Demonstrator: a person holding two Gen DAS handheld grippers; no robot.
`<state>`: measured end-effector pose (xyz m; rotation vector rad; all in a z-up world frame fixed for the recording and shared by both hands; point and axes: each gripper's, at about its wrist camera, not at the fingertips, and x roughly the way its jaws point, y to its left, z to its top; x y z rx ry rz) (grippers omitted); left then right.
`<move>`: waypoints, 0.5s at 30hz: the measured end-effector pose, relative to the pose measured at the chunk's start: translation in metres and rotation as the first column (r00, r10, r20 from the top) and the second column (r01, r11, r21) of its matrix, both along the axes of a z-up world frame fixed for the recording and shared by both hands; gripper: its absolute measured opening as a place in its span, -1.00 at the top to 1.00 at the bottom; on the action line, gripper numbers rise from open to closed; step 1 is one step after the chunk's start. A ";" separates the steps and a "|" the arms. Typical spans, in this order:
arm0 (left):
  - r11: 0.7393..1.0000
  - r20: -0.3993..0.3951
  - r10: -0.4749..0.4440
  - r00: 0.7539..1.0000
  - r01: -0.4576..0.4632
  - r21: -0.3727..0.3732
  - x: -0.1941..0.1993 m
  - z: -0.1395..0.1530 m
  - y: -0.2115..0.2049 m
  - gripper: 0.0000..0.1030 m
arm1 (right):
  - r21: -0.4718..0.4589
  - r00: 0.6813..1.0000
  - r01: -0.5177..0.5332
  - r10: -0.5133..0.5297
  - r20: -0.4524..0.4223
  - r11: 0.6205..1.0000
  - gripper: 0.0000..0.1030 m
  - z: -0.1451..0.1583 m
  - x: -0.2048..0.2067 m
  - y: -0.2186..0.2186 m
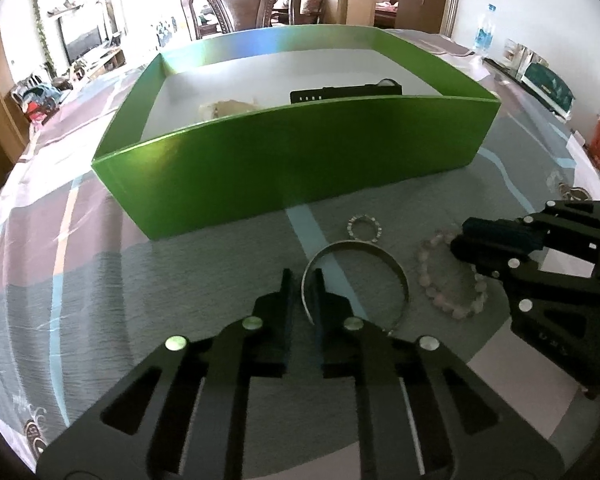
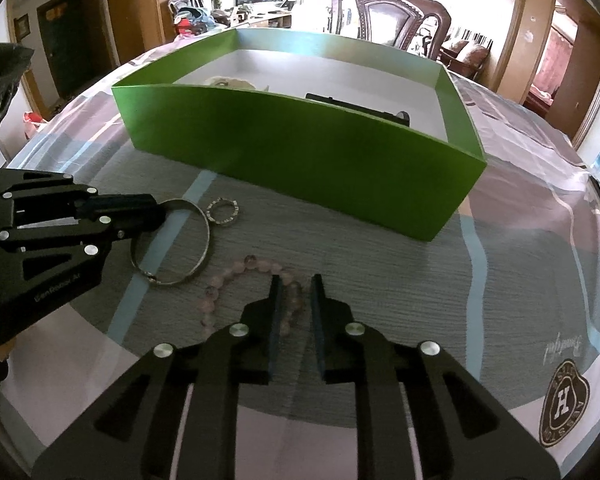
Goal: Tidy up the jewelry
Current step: 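Close the left tool on the silver bangle while the right grasps the pink bead bracelet, then carry the bangle with the left tool while the right carries the pink bracelet over the box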
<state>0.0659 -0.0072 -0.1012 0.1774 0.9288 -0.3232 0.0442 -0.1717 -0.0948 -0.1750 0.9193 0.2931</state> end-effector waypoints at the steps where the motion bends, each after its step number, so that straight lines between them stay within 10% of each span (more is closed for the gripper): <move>1: 1.000 0.008 0.008 1.000 -0.008 0.013 0.000 0.000 0.000 0.59 | -0.001 1.000 0.000 0.000 0.001 1.000 0.68 0.000 0.000 0.000; 6: 0.999 0.017 0.043 0.999 -0.044 0.031 0.002 0.000 0.004 0.27 | -0.005 1.000 -0.002 0.002 0.003 1.000 0.68 0.000 0.000 0.000; 10: 1.000 0.011 0.010 1.000 -0.010 0.018 -0.001 0.001 0.001 0.85 | 0.017 1.000 -0.012 0.013 -0.013 1.000 0.85 0.000 -0.001 -0.001; 15: 1.000 0.012 0.014 1.000 -0.014 0.028 -0.002 0.002 0.001 0.93 | 0.053 1.000 -0.009 0.009 0.005 0.999 0.85 0.008 -0.003 -0.005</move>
